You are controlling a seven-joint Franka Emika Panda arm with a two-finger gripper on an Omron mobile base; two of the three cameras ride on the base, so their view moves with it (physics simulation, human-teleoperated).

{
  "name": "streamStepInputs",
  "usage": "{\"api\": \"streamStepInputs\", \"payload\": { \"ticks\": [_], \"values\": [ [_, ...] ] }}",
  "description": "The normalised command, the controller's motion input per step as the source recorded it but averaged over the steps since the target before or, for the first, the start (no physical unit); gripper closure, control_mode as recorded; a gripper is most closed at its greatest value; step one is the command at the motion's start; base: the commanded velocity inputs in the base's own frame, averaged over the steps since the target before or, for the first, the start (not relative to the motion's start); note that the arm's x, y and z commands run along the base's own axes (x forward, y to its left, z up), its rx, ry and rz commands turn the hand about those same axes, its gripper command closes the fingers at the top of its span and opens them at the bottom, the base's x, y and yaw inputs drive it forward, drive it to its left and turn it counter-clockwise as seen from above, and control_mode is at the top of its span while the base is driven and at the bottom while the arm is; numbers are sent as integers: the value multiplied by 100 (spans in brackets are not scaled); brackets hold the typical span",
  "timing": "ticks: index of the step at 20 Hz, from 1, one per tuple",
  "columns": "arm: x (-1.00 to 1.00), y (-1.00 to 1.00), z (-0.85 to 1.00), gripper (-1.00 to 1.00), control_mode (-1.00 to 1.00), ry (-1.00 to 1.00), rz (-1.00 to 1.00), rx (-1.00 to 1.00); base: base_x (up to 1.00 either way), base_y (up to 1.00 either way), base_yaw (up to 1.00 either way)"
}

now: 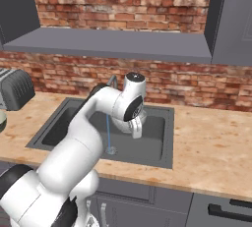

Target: Rinse each bowl for a few seconds and place them down in the sink or on the counter.

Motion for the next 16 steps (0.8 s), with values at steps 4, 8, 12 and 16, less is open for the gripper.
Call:
{"api": "streamStepInputs", "payload": {
  "ticks": [4, 8, 12, 16],
  "values": [
    [19, 21, -13, 100, -100, 1, 14, 4, 0, 0, 0],
    [18, 23, -12, 100, -100, 1, 14, 4, 0, 0, 0],
    [17, 25, -11, 100, -100, 1, 14, 4, 0, 0, 0],
    [16, 26, -12, 100, -100, 0, 13, 3, 0, 0, 0]
  ]
}}
